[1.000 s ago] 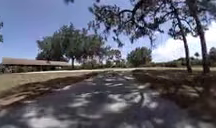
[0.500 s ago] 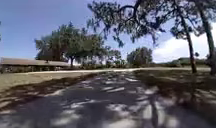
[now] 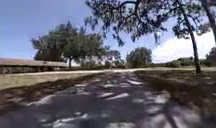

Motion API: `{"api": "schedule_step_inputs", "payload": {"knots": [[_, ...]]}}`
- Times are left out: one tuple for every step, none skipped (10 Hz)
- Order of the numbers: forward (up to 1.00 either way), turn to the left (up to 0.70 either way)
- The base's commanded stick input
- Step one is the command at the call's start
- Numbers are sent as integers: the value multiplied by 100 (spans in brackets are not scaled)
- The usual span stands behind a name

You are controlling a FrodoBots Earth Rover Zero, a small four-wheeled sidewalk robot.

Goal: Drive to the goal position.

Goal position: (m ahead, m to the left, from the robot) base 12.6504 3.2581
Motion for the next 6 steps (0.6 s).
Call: {"api": "schedule_step_inputs", "payload": {"knots": [[100, 0], [100, 0], [100, 0], [100, 0], [100, 0], [100, 0]]}}
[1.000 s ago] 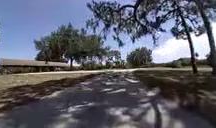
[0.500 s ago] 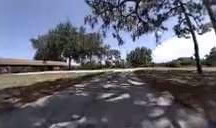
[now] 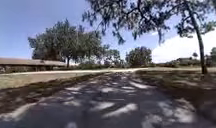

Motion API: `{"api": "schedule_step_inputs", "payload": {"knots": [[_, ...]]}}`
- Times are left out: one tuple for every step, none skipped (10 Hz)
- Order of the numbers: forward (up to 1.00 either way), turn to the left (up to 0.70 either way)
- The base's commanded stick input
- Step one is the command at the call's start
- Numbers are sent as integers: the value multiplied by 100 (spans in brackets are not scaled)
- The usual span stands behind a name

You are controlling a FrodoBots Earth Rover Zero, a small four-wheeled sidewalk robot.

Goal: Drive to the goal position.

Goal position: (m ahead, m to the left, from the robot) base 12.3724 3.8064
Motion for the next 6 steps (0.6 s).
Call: {"api": "schedule_step_inputs", "payload": {"knots": [[100, -4], [100, -22], [100, -40], [100, -40], [100, -40], [100, -12]]}}
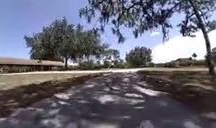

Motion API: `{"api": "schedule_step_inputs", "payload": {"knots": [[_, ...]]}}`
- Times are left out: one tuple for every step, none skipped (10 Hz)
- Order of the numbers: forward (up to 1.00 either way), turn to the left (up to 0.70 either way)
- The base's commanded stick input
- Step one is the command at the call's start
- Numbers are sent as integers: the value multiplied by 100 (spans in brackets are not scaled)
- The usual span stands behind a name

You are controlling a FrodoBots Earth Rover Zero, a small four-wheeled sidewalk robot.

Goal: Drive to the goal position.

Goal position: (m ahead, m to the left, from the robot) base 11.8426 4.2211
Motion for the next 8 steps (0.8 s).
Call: {"api": "schedule_step_inputs", "payload": {"knots": [[100, 0], [100, 0], [100, 0], [100, 0], [100, 0], [100, 0], [100, 0], [100, 0]]}}
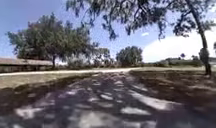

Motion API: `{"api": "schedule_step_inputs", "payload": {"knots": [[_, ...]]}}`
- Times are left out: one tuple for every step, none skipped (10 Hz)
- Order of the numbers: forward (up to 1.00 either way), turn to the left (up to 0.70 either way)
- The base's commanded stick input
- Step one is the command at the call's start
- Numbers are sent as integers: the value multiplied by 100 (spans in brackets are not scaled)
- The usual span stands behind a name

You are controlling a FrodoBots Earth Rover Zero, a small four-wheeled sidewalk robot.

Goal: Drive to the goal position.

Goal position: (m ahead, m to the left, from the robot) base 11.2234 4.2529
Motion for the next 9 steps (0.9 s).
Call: {"api": "schedule_step_inputs", "payload": {"knots": [[100, 0], [100, 0], [100, 0], [100, 0], [100, 0], [100, 0], [100, 0], [100, 0], [100, 0]]}}
